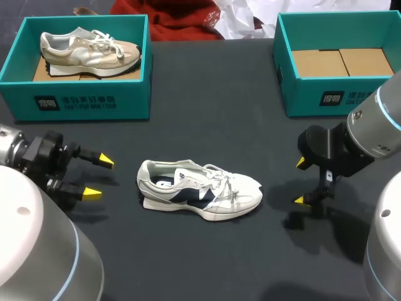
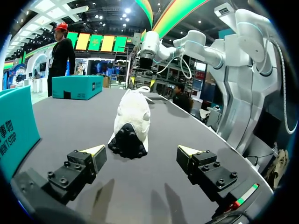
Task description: Take the shoe out of the shoebox, open the shoe tongue, remove and reinsert the insole, then place the shoe into the shoebox
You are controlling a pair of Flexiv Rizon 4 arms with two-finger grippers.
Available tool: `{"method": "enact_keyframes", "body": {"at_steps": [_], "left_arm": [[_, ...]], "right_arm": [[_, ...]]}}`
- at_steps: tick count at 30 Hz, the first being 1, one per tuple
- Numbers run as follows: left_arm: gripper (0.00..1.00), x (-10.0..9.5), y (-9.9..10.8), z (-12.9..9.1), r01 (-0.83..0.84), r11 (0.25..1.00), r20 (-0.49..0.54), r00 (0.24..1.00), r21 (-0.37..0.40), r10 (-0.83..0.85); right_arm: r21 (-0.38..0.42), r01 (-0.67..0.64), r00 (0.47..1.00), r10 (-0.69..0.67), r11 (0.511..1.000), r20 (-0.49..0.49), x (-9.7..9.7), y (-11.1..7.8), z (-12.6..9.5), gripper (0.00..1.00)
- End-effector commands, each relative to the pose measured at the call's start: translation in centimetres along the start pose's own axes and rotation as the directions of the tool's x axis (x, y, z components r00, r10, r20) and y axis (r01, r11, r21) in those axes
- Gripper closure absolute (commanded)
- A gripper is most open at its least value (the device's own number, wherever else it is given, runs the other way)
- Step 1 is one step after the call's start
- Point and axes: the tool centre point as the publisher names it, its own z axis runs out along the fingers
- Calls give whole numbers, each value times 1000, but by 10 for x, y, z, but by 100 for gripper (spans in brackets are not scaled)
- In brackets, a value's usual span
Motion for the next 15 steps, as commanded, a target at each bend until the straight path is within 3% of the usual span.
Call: {"method": "enact_keyframes", "body": {"at_steps": [1, 6, 15], "left_arm": [[0, -3, 2, -1, 0, 1000, -6, 1000, 1, 0], [0, -3, 2, -1, 0, 1000, -6, 1000, 1, 0], [0, -13, 7, 24, 1, 1000, 29, 1000, 23, -2]], "right_arm": [[0, 0, 1000, 0, 1000, 3, 2, -1, -1, 0], [0, 0, 1000, 0, 1000, 3, 2, -1, -1, 0], [0, 0, 1000, 0, 1000, 3, 2, -1, -1, 0]]}}
